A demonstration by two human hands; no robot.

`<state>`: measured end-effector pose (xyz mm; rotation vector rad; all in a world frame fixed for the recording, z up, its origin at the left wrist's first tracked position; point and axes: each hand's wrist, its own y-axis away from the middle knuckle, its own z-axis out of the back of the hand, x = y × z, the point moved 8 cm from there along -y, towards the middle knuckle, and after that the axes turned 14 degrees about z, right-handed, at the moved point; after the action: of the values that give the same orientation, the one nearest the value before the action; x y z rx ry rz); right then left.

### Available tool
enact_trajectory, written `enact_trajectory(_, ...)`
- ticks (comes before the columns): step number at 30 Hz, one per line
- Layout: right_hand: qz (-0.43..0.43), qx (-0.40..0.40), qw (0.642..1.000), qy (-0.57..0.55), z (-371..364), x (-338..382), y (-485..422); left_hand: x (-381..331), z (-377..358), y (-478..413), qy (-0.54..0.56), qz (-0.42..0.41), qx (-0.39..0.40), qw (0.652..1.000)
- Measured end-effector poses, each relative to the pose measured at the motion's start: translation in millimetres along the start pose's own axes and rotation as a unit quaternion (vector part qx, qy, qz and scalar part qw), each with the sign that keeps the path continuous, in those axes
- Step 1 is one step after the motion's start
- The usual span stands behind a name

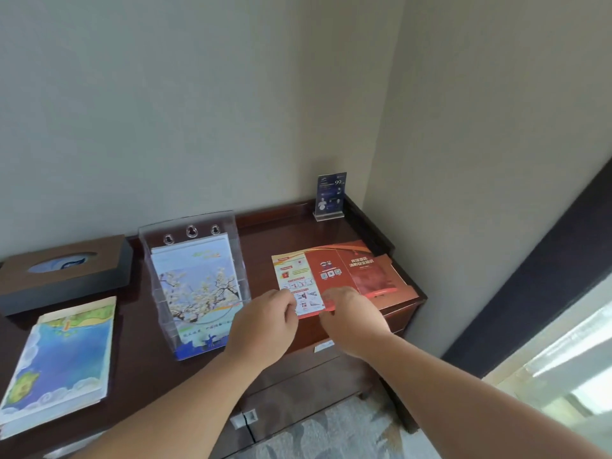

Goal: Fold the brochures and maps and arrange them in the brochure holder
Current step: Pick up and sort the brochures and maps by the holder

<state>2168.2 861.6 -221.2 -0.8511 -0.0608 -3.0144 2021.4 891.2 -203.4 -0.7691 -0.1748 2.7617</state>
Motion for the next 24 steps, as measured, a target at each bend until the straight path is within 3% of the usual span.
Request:
enact_trajectory(16,-0.138,0.013,0.99,0.018,15.1,-118.9,-72.4,-26.8,-114.2,-114.4,0.009,-0.001,0.102,0.995)
enact_trajectory(24,-0.149,0.047,0.987,0.035,-3.2,-166.5,-116.8,-33.5,-185.1,-134.6,-0.056,-0.005,0.187,0.981)
